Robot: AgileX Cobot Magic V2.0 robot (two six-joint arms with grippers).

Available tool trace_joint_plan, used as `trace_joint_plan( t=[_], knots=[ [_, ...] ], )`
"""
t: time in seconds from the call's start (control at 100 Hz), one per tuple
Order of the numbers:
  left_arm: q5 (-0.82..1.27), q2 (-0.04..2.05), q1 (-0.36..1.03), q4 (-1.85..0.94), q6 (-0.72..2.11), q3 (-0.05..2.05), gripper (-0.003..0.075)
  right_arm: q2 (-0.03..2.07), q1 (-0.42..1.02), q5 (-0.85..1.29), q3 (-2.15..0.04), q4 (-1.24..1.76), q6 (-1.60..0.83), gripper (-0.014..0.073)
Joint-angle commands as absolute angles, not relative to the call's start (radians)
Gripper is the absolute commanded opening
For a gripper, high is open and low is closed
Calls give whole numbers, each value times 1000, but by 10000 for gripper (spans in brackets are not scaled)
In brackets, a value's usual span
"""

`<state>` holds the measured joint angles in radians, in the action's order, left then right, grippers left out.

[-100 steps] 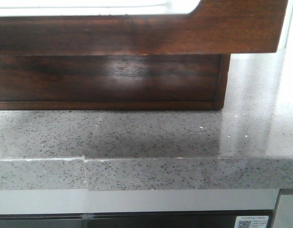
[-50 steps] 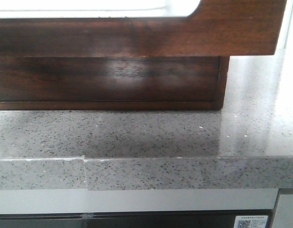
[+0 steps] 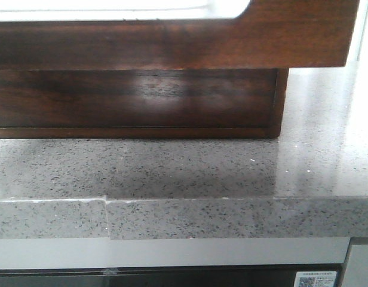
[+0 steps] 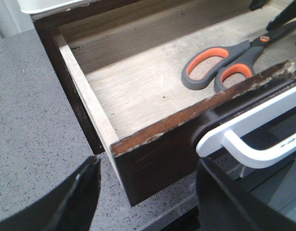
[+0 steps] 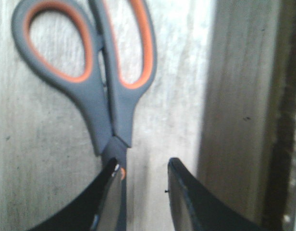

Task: Put scissors in drawer with both arms

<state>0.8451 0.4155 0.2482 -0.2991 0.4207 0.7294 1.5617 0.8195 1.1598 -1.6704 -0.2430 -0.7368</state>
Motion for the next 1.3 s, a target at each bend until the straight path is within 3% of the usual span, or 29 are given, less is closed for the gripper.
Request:
trace_joint_plan(
  t=[0.0, 0.2, 0.39, 0.56, 0.77, 1.0, 1.18, 1.29],
  knots=[
    [770, 433, 255, -318, 409, 763, 407, 1470, 814, 1106, -1696, -235, -698, 222],
    [770, 433, 255, -318, 409, 763, 407, 1335, 785, 1097, -1694, -134, -591, 222],
    [768, 433, 255, -318, 409, 750, 407, 1178, 597, 1023, -1594, 73, -582, 222],
    [768, 433, 255, -318, 409, 750, 407, 1030, 368, 884, -1379, 193, -559, 222],
    [768, 433, 255, -318, 409, 750, 407, 875, 201, 717, -1075, 207, -391, 222],
    [768, 433, 255, -318, 409, 750, 407, 718, 171, 546, -806, 218, -260, 222],
    [768, 433, 255, -318, 409, 750, 405, 675, 171, 546, -744, 216, -260, 221],
    [768, 433, 255, -318, 409, 750, 358, 675, 171, 554, -742, 215, -260, 188]
  ],
)
